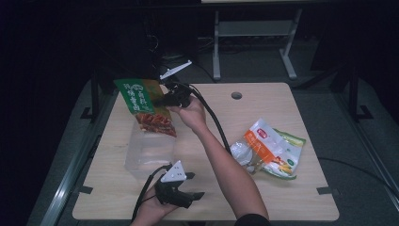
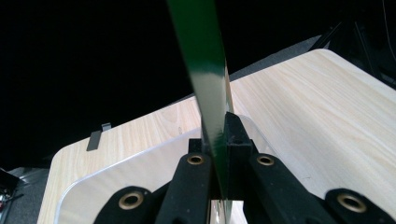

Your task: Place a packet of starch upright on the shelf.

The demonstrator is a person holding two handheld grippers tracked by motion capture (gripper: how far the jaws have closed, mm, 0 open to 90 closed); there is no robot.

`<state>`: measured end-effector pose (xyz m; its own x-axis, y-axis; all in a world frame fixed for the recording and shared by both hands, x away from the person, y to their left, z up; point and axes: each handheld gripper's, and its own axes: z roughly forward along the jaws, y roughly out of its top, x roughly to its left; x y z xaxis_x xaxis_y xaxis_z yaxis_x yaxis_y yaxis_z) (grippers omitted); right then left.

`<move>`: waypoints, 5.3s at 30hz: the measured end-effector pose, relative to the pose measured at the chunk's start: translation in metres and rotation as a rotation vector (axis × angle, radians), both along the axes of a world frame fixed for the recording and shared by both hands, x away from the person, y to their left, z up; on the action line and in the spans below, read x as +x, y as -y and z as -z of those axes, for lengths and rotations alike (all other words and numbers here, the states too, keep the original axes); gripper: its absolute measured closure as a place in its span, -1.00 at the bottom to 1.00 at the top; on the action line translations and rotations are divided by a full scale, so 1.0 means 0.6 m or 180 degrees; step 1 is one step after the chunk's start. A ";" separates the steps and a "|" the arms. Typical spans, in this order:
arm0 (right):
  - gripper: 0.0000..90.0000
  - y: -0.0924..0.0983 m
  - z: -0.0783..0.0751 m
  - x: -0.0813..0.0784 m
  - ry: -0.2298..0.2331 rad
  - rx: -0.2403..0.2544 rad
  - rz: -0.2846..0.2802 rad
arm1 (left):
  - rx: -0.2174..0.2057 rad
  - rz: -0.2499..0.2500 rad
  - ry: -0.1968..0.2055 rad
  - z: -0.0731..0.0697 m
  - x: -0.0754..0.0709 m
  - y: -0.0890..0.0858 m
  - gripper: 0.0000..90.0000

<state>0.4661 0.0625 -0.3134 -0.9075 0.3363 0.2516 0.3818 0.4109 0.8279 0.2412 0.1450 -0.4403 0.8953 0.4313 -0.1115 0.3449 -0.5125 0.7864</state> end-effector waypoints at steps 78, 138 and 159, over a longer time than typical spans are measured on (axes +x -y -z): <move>0.10 0.195 0.043 -0.047 -0.0229 -0.0233 0.0505 | 0.0106 0.0055 -0.0068 0.014 -0.003 0.014 -0.42; -0.01 0.480 0.145 -0.253 -0.0541 -0.0327 0.1125 | 0.0075 0.0113 -0.0166 0.025 -0.008 0.028 -0.43; 0.02 0.552 0.163 -0.327 -0.0550 -0.0349 0.1537 | 0.0040 0.0122 -0.0157 0.020 -0.009 0.025 -0.44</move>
